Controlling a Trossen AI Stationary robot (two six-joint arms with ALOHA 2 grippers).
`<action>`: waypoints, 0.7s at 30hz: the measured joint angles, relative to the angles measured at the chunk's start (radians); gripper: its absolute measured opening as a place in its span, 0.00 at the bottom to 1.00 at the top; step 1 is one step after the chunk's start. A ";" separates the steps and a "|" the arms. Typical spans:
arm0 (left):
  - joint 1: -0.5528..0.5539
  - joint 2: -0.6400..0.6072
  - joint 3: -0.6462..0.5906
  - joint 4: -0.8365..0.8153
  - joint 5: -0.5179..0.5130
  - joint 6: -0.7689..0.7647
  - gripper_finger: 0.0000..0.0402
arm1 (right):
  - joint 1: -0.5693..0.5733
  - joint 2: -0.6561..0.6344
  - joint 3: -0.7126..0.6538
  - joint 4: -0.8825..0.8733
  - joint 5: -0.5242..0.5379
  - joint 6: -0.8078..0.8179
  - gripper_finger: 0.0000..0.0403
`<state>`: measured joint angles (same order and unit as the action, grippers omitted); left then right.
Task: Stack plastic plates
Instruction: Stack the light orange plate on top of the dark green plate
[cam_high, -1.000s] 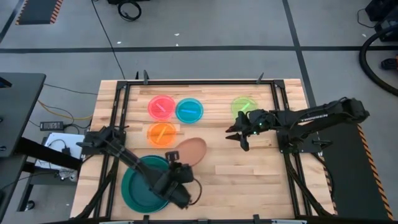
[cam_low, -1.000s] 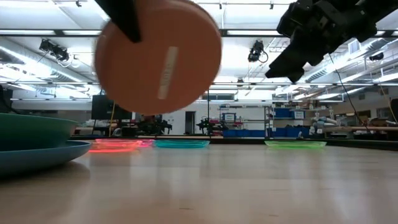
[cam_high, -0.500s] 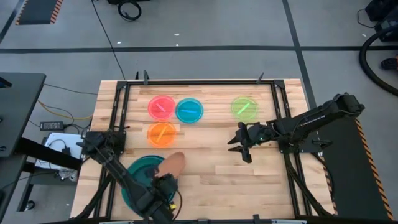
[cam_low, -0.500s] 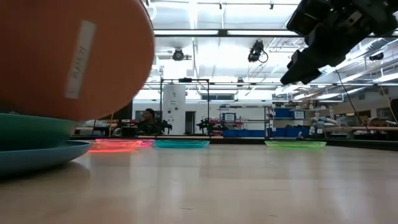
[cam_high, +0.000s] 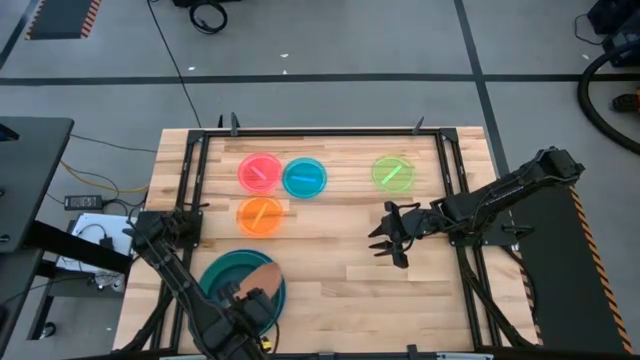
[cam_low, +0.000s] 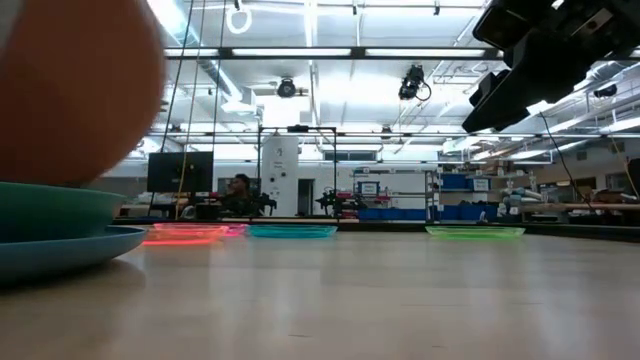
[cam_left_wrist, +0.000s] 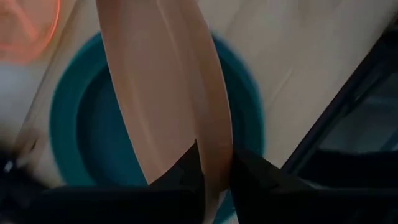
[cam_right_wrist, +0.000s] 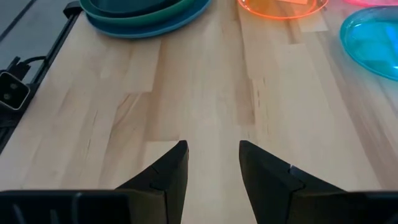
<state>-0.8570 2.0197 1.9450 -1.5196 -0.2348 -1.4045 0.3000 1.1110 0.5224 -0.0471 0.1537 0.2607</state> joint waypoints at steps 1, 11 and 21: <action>0.000 0.000 0.000 -0.016 0.030 -0.003 0.15 | 0.000 0.000 0.000 0.000 0.010 -0.001 0.38; 0.008 0.013 -0.004 -0.049 0.207 -0.032 0.14 | 0.000 0.000 0.000 0.000 0.037 -0.028 0.38; 0.060 0.120 -0.005 -0.059 0.306 0.043 0.14 | -0.003 0.000 0.000 -0.001 0.040 -0.047 0.38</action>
<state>-0.7974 2.1402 1.9400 -1.5785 0.0717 -1.3618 0.2970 1.1107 0.5228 -0.0479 0.1932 0.2138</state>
